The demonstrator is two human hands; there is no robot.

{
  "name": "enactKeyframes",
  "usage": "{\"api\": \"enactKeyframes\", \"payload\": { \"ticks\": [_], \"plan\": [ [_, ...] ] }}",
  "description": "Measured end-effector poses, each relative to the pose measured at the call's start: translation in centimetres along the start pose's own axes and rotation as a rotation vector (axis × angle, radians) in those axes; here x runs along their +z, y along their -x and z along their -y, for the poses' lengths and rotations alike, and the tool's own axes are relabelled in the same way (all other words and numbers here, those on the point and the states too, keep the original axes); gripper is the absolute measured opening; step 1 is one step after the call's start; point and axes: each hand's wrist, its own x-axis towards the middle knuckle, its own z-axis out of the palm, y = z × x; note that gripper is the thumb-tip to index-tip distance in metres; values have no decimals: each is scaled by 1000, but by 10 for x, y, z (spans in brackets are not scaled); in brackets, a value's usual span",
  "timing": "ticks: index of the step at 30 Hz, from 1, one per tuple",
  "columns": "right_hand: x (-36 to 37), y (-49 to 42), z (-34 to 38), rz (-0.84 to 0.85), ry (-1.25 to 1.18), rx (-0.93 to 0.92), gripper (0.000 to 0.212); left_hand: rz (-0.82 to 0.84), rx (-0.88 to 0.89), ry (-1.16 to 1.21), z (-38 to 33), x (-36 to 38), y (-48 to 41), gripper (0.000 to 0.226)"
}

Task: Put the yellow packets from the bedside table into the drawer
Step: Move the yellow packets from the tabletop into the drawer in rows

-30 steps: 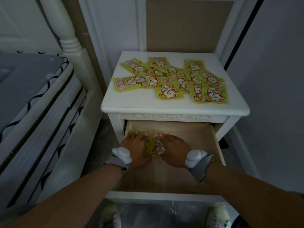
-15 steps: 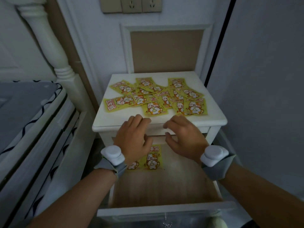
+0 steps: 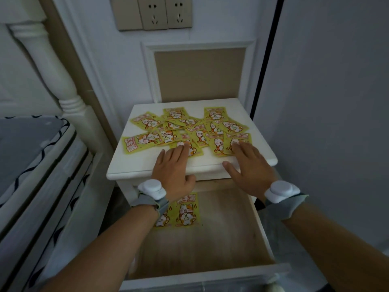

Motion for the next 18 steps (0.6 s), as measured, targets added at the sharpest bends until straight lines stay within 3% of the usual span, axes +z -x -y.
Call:
{"api": "enactKeyframes", "payload": {
  "ticks": [5, 10, 14, 18],
  "plan": [
    [-9, 10, 0, -20, 78, -44, 68, -28, 24, -78, -1, 0, 4, 87],
    [-11, 17, -1, -54, 131, -55, 46, -57, 36, -43, -3, -8, 15, 63],
    [-14, 22, 2, -45, 108, -123, 53, -35, 58, -20, 1, -10, 32, 53],
    [-18, 28, 11, -82, 77, -152, 50, -6, 52, -85, 5, -13, 41, 62]
  ]
}}
